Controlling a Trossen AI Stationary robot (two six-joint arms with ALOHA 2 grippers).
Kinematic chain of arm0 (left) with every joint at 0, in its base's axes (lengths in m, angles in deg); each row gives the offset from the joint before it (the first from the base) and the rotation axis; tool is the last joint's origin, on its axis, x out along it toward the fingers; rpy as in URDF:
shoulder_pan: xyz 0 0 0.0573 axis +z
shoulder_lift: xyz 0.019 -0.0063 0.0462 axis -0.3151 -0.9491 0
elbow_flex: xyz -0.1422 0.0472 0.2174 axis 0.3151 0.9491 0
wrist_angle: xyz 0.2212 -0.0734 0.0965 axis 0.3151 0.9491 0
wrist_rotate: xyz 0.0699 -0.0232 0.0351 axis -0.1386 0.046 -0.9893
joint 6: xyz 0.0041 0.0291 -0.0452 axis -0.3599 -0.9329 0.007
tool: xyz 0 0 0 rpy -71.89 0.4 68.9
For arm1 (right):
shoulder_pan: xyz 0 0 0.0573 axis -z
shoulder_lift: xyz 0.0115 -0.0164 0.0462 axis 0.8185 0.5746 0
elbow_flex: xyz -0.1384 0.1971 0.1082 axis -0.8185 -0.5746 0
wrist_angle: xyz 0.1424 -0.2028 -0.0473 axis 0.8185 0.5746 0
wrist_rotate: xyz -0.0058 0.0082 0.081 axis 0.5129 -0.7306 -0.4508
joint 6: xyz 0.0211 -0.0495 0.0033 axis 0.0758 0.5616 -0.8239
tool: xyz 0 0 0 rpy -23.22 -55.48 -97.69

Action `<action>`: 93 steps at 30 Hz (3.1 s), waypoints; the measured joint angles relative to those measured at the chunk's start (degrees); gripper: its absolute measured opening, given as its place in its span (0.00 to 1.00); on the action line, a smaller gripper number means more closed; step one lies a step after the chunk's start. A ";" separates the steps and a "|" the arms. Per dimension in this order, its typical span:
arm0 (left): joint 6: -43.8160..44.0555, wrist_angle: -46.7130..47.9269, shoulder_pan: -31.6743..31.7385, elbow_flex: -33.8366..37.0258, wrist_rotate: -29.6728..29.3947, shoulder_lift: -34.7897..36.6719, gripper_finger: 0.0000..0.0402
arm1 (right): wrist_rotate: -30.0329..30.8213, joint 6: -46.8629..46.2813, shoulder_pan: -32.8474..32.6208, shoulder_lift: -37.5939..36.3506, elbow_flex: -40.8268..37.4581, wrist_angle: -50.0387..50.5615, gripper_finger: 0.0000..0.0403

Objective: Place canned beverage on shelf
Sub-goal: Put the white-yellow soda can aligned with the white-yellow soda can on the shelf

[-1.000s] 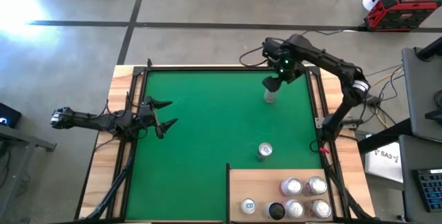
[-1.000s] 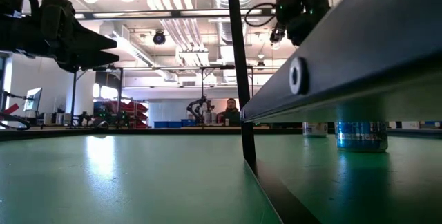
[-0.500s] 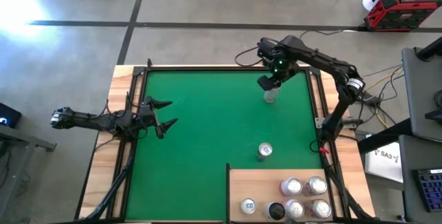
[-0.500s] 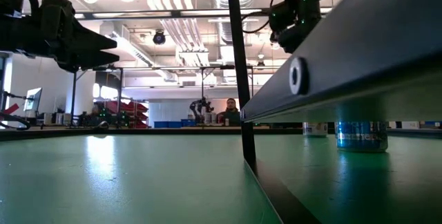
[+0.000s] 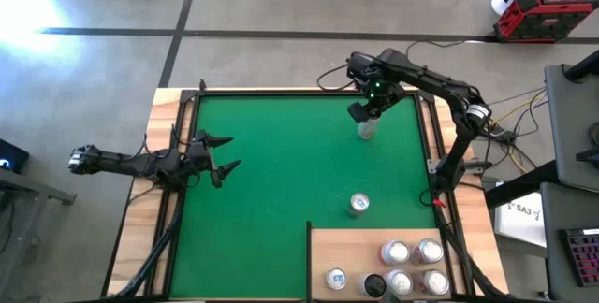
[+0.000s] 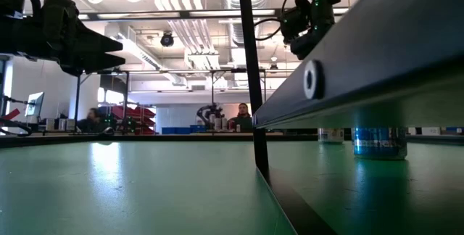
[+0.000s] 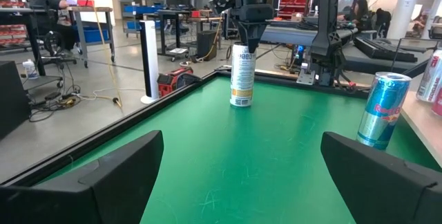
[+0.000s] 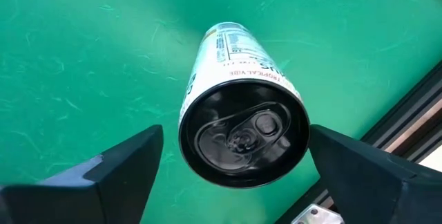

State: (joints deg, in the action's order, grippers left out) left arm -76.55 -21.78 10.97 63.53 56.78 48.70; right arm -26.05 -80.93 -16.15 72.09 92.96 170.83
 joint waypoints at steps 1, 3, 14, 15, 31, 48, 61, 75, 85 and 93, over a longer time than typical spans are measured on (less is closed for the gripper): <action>0.00 -0.02 0.00 0.01 0.00 0.00 0.94 | 0.00 0.00 0.00 0.00 0.00 -0.02 0.86; 0.00 0.00 0.00 0.01 0.00 0.00 0.94 | 0.00 0.03 0.00 0.00 0.00 -0.05 0.81; 0.00 -0.02 0.00 0.00 -0.01 0.00 0.94 | -0.09 -4.98 -0.02 -0.22 0.00 0.17 0.60; -0.01 -0.01 0.00 -0.02 -0.01 0.00 0.94 | -0.33 -5.48 -0.02 -0.22 0.00 0.22 0.60; 0.00 -0.02 0.00 -0.01 0.00 -0.02 0.94 | -4.02 -17.07 -5.55 -3.22 -0.07 5.25 0.60; -0.01 -0.02 0.00 -0.01 -0.02 -0.02 0.94 | 1.85 -42.06 -27.35 -12.14 -0.87 7.04 0.60; -0.01 -0.02 0.00 0.01 -0.02 -0.02 0.94 | 2.55 -56.23 -39.76 -15.56 -4.10 6.88 0.60; -0.01 -0.01 0.00 0.01 -0.02 -0.02 0.94 | -1.66 -70.29 -50.16 -21.70 -11.96 6.63 0.60; -0.02 -0.02 0.00 -0.02 0.00 -0.02 0.94 | -1.02 -74.75 -57.75 -19.44 -8.81 6.45 0.60; 0.00 0.00 0.00 -0.01 0.00 -0.02 0.94 | -1.14 -75.72 -60.47 -16.79 -6.06 5.38 0.60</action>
State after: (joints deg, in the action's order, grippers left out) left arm -76.55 -21.78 10.97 63.52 56.78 48.68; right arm -27.19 -156.65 -76.62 55.30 86.90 176.21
